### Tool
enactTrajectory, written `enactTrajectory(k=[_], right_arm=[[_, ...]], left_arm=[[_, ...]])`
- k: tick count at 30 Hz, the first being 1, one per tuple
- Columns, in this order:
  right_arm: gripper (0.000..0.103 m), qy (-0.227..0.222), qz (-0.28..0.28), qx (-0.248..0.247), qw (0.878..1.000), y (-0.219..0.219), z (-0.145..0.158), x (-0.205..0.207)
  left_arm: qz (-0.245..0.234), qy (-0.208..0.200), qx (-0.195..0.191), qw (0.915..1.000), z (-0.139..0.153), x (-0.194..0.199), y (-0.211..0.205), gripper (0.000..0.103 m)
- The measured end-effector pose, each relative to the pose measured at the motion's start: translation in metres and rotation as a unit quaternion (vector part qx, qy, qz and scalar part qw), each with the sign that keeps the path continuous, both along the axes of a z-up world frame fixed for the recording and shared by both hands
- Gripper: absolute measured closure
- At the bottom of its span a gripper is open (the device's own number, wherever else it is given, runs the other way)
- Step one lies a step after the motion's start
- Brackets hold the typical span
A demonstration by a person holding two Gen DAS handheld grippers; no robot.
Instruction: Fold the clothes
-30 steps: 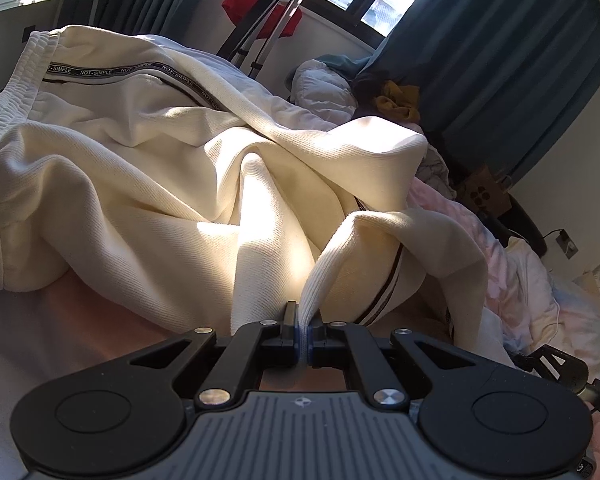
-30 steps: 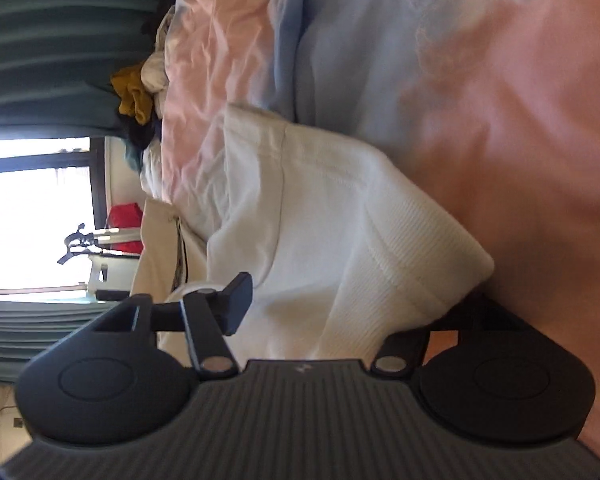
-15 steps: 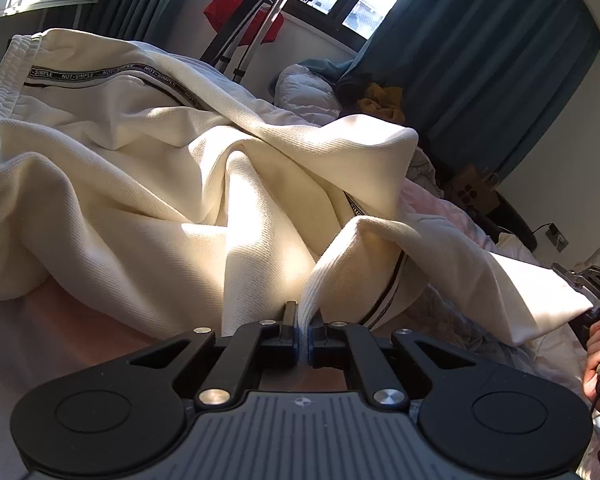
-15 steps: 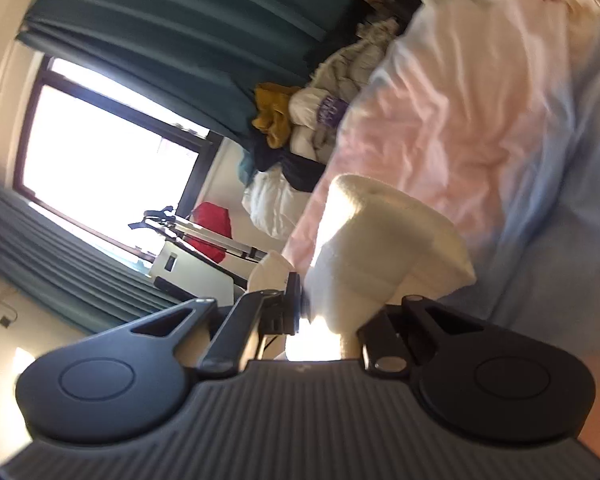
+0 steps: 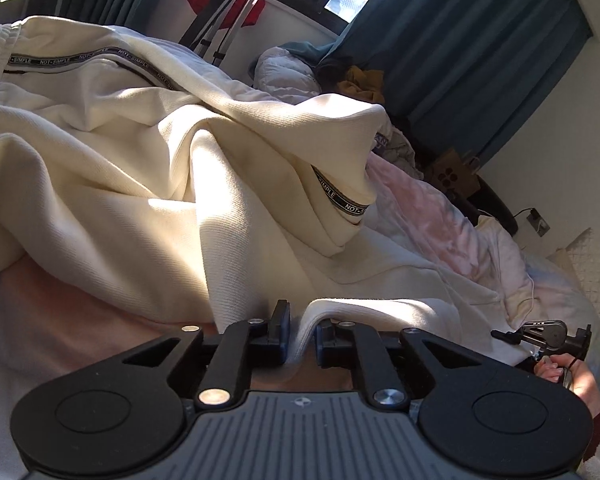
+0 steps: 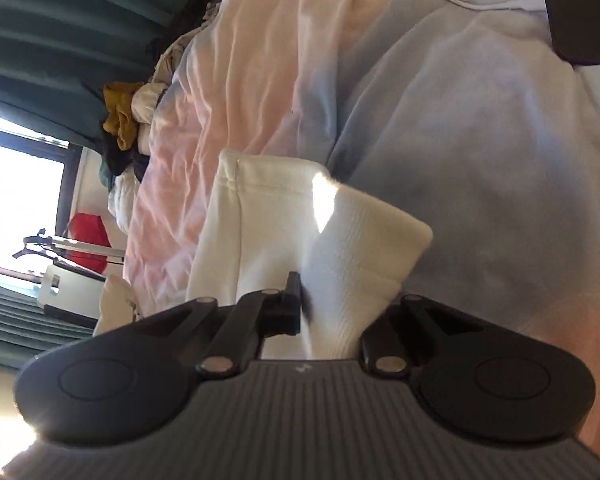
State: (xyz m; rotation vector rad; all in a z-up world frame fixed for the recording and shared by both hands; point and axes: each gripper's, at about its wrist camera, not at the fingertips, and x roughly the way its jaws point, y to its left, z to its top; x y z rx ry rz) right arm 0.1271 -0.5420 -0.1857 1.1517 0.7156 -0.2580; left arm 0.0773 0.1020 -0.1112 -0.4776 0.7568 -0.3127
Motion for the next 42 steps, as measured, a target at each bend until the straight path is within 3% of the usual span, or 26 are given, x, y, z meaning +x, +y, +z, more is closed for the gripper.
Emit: enactTrajectory(k=[3, 6, 8, 9, 14, 18, 23, 25, 27, 29, 32, 34, 36, 39, 42], right_arm=[[0.091, 0.006, 0.027, -0.051, 0.998, 0.009, 0.014, 0.001], [0.091, 0.006, 0.042, -0.053, 0.998, 0.014, 0.018, -0.002], [0.091, 0.006, 0.040, -0.050, 0.998, 0.015, 0.020, -0.006], [0.091, 0.007, 0.038, -0.048, 0.998, 0.015, 0.020, -0.008], [0.090, 0.014, 0.034, -0.033, 0.999, 0.017, 0.020, -0.013], [0.090, 0.020, 0.034, -0.020, 0.999, 0.020, 0.020, -0.017], [0.088, 0.022, 0.016, 0.007, 1.000, 0.023, 0.020, -0.026], [0.080, 0.020, 0.001, 0.022, 1.000, 0.024, 0.021, -0.032], [0.072, 0.019, -0.013, 0.037, 0.999, 0.024, 0.021, -0.038], [0.063, 0.012, -0.026, 0.051, 0.998, 0.026, 0.023, -0.045], [0.061, -0.003, -0.043, 0.066, 0.997, 0.026, 0.023, -0.052], [0.061, -0.009, -0.055, 0.068, 0.996, 0.023, 0.020, -0.053], [0.061, -0.014, -0.068, 0.069, 0.995, 0.019, 0.016, -0.052], [0.062, -0.019, -0.092, 0.075, 0.993, 0.012, 0.006, -0.051], [0.066, -0.029, -0.118, 0.099, 0.988, 0.003, -0.008, -0.054]], left_arm=[[0.005, 0.015, -0.031, 0.9994, 0.001, -0.007, 0.009, 0.081], [0.022, 0.031, -0.065, 0.9972, 0.005, -0.013, 0.017, 0.075], [0.034, 0.034, -0.083, 0.9953, 0.007, -0.017, 0.021, 0.066], [0.046, 0.033, -0.091, 0.9943, 0.008, -0.019, 0.024, 0.056], [0.126, 0.049, -0.109, 0.9848, 0.004, -0.019, 0.043, 0.054], [0.209, 0.090, -0.109, 0.9676, -0.007, -0.014, 0.064, 0.052], [0.295, 0.122, -0.180, 0.9303, -0.031, -0.014, 0.100, 0.051], [0.332, 0.120, -0.199, 0.9143, -0.038, -0.014, 0.111, 0.051], [0.352, 0.098, -0.206, 0.9077, -0.040, -0.012, 0.121, 0.051], [0.362, 0.075, -0.196, 0.9082, -0.038, -0.007, 0.129, 0.053], [0.359, 0.066, -0.211, 0.9070, -0.042, 0.000, 0.141, 0.062], [0.358, 0.073, -0.222, 0.9041, -0.045, 0.003, 0.146, 0.079], [0.356, 0.072, -0.213, 0.9069, -0.040, 0.004, 0.147, 0.089], [0.366, 0.060, -0.203, 0.9062, -0.026, -0.003, 0.152, 0.093], [0.390, 0.041, -0.209, 0.8956, -0.006, -0.019, 0.167, 0.095]])
